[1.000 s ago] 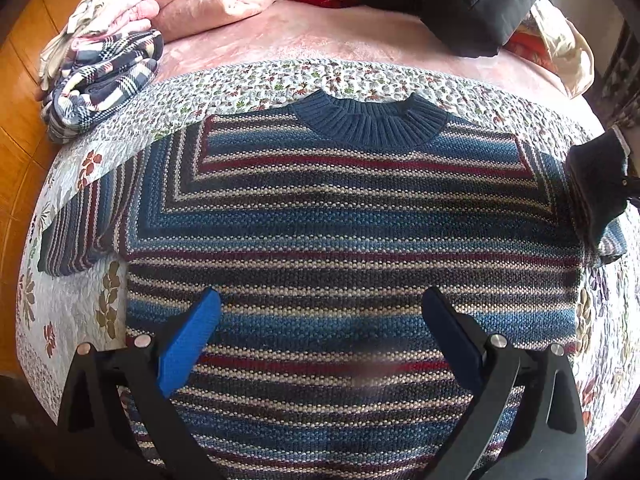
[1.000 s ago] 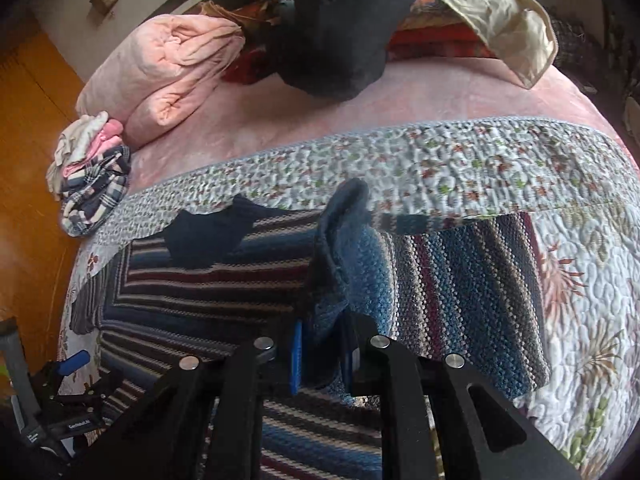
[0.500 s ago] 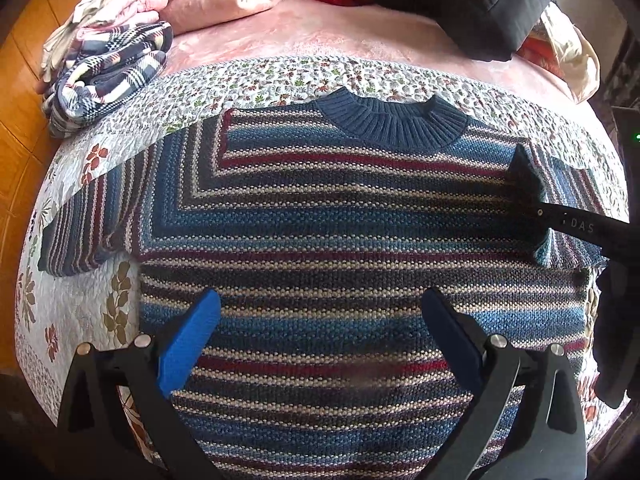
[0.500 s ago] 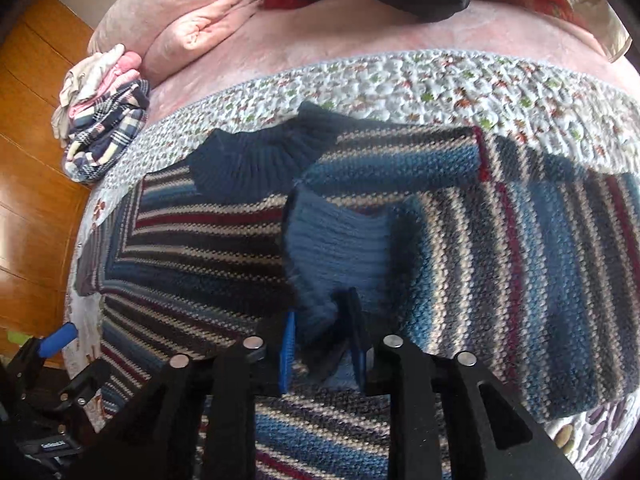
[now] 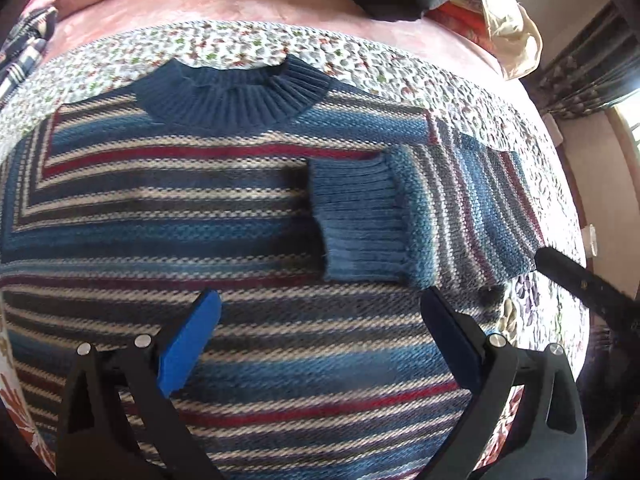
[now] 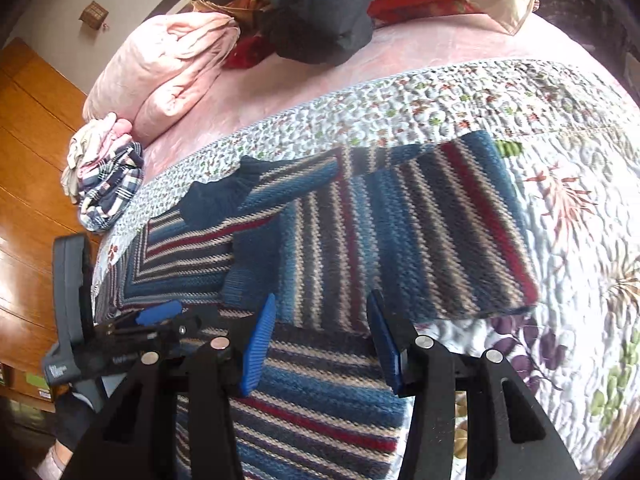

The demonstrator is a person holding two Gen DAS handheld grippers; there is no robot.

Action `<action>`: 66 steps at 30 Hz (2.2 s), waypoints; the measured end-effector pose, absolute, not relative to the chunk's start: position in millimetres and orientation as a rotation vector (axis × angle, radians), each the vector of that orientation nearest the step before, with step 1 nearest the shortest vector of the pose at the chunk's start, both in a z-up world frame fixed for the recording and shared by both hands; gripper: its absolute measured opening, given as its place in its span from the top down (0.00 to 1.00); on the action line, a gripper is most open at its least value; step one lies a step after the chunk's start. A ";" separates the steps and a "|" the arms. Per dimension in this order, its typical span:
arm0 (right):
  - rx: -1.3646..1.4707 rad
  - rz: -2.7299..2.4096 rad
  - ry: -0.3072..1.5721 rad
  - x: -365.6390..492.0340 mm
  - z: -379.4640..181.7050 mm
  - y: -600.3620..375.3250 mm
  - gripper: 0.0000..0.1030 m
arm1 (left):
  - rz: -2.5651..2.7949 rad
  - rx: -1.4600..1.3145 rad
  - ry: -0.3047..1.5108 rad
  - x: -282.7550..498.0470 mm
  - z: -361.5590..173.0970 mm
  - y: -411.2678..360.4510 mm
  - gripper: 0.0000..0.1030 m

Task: Fold small clothes

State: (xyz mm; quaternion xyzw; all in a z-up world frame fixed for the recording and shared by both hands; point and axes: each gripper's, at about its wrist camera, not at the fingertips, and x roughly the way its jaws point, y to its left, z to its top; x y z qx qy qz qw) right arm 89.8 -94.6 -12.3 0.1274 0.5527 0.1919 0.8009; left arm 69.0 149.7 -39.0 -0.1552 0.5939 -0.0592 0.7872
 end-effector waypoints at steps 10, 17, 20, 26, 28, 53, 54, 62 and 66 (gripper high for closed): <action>0.305 0.333 1.171 75.1 -19.9 -137.7 0.53 | -0.173 -0.467 1.392 96.7 -76.6 133.2 0.33; 0.290 0.286 1.188 70.6 -29.7 -143.6 0.53 | -0.124 -0.377 1.355 98.8 -67.8 129.8 0.92; 0.274 0.278 1.185 69.5 -30.2 -140.0 0.53 | -0.134 -0.373 1.288 96.4 -49.0 135.0 0.93; 0.319 0.257 1.174 77.5 -25.7 -144.5 0.53 | -0.074 -0.364 1.154 89.3 -6.2 173.4 0.93; 0.357 0.249 1.180 83.5 -26.6 -148.4 0.53 | -0.041 -0.347 1.132 86.9 2.9 191.6 0.93; 0.194 0.295 1.300 127.0 -93.9 -67.0 0.54 | 0.186 -0.360 1.251 73.4 -66.1 322.0 0.84; 0.164 0.291 1.304 127.4 -93.9 -63.5 0.54 | 0.184 -0.370 1.248 72.2 -64.6 325.1 0.80; 0.209 0.378 1.247 126.0 -48.9 -44.2 0.53 | 0.170 -0.363 1.116 55.1 -8.5 322.5 0.71; 0.191 0.424 1.266 128.4 -52.8 -10.6 0.53 | 0.076 -0.341 1.155 69.5 -20.0 288.3 0.69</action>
